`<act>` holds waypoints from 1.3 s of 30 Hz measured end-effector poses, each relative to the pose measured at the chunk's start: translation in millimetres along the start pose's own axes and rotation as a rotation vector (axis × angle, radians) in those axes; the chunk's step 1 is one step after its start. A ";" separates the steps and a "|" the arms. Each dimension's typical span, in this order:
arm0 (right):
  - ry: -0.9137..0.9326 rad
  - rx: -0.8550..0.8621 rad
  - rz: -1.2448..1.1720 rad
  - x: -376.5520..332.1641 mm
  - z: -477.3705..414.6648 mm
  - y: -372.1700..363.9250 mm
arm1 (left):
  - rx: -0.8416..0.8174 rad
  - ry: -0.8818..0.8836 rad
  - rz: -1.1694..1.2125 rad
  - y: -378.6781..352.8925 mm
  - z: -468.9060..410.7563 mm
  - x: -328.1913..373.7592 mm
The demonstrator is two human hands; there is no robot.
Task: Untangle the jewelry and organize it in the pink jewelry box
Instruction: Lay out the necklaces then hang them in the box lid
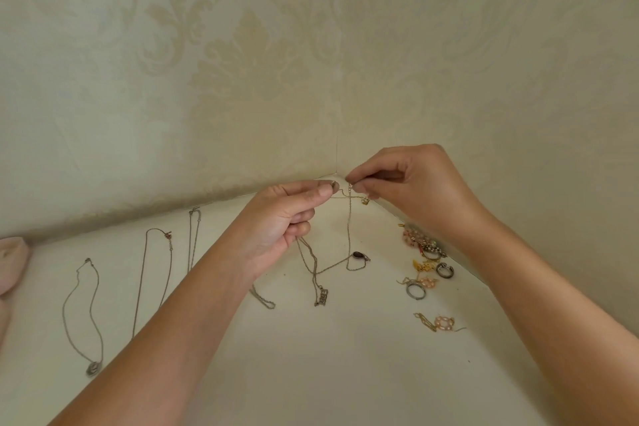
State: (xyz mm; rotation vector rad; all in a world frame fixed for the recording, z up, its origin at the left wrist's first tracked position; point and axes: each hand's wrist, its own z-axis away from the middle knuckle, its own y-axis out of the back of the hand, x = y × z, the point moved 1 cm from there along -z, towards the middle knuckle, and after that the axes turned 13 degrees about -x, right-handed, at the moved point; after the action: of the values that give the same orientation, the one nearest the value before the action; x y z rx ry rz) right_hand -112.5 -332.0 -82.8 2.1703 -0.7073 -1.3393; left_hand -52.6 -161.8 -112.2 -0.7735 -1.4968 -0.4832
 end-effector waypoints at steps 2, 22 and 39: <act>-0.010 -0.008 0.039 0.6 0.3 -0.3 | -0.015 -0.012 -0.010 -0.5 0.5 0.3; -0.091 -0.269 -0.449 -0.6 -0.9 -3.0 | -0.149 0.110 0.098 3.1 4.0 1.9; -0.128 -0.190 -0.243 -1.9 -1.4 2.5 | 0.111 -0.222 -0.518 8.5 -1.6 -2.7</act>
State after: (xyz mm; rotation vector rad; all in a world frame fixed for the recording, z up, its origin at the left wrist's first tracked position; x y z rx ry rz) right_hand -112.4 -332.5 -79.4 2.0818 -0.3519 -1.6097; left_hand -45.6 -157.7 -116.0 -0.3514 -1.9235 -0.7078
